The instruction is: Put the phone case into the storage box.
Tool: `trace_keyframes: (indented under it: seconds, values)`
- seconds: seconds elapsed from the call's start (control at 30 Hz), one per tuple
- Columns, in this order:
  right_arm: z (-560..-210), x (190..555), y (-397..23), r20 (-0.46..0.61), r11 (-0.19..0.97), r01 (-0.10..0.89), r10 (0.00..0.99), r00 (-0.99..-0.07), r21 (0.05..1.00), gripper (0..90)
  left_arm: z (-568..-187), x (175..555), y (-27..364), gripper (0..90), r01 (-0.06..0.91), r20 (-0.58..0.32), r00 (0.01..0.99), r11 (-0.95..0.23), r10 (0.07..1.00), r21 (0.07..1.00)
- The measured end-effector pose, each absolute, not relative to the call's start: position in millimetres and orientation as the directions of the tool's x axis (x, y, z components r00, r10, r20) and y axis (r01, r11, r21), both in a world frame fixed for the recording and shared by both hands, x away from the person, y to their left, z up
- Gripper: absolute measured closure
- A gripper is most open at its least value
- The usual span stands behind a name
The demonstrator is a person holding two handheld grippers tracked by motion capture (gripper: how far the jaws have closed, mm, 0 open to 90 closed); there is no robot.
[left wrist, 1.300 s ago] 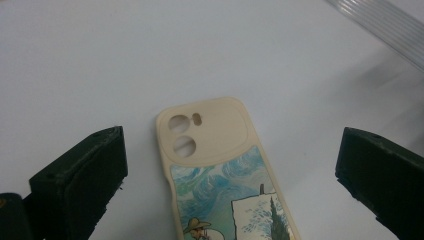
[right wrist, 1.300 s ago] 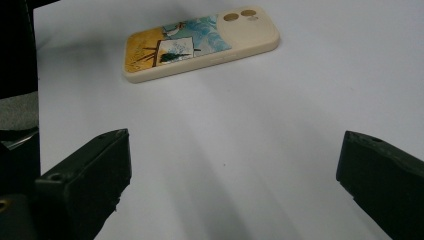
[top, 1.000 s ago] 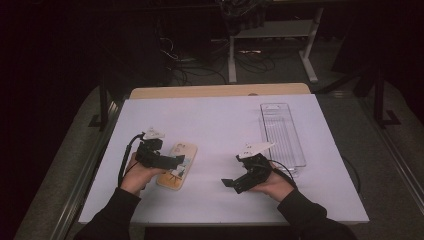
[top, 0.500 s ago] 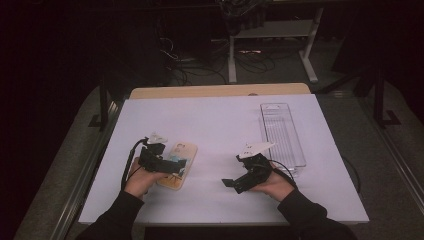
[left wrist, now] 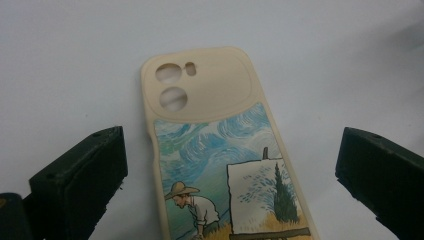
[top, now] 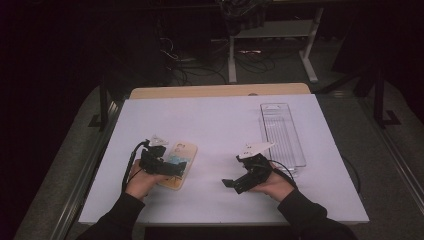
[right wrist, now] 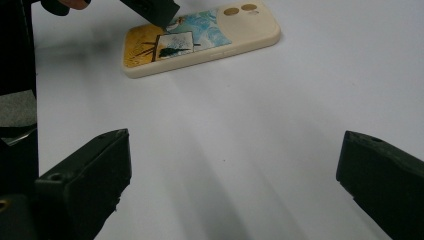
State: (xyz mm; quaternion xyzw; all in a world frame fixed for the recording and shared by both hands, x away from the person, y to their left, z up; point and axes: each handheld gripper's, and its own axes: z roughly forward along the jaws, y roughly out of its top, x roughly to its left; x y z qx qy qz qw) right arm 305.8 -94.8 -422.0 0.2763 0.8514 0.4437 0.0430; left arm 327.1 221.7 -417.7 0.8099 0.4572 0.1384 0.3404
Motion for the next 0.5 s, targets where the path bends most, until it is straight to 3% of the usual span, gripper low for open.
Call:
trace_keyframes:
  seconds: [0.5]
  values:
    - [-423,306,-94,0.175,0.459,0.433,0.502,-0.847,0.776,0.7,-428,325,217,0.0,0.659,-0.063,0.551,-0.387,0.832,0.645]
